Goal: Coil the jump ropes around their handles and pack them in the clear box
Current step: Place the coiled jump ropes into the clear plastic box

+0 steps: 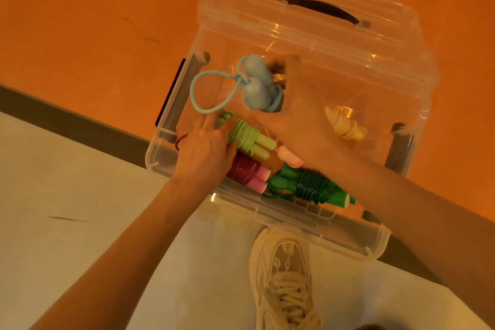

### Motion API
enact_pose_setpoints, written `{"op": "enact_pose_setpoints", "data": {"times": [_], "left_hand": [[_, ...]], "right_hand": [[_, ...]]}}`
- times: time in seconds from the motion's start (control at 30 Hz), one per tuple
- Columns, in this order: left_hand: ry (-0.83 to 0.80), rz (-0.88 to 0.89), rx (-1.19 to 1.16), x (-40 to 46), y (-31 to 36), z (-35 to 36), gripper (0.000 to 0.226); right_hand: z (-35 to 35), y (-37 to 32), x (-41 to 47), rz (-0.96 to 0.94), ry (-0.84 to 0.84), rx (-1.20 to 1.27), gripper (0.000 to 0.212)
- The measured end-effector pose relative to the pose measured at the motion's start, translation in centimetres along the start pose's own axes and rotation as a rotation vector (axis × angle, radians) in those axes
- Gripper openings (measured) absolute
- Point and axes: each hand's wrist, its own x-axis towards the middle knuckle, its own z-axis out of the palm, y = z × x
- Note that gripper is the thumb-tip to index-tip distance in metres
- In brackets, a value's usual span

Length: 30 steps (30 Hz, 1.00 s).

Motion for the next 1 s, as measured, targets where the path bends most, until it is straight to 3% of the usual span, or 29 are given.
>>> {"op": "enact_pose_setpoints", "data": {"times": [0.4,0.57,0.7,0.87,0.93,1.0], "left_hand": [[0.079,-0.063,-0.224,0.1,-0.1,-0.1,0.034],[0.122,-0.058,-0.292,0.2,-0.2,-0.3,0.03],[0.183,-0.08,-0.413,0.1,0.3,-1.4,0.03],[0.219,-0.067,-0.518,0.3,1.1,-1.9,0.027],[0.257,-0.052,-0.564,0.9,1.6,-2.4,0.027],[0.292,-0.044,-0.601,1.9,2.4,-3.3,0.026]], "right_hand": [[4.0,3.2,4.9,-0.053,-0.169,-0.629,0.052],[4.9,4.4,4.6,-0.001,-0.209,-0.752,0.042],[4.6,5.9,2.6,0.02,-0.217,-0.781,0.058],[3.4,5.6,0.1,-0.002,-0.366,-0.722,0.079],[2.6,4.1,-0.4,-0.005,-0.301,-0.612,0.079],[1.1,2.3,-0.5,-0.028,-0.164,-0.484,0.065]]}}
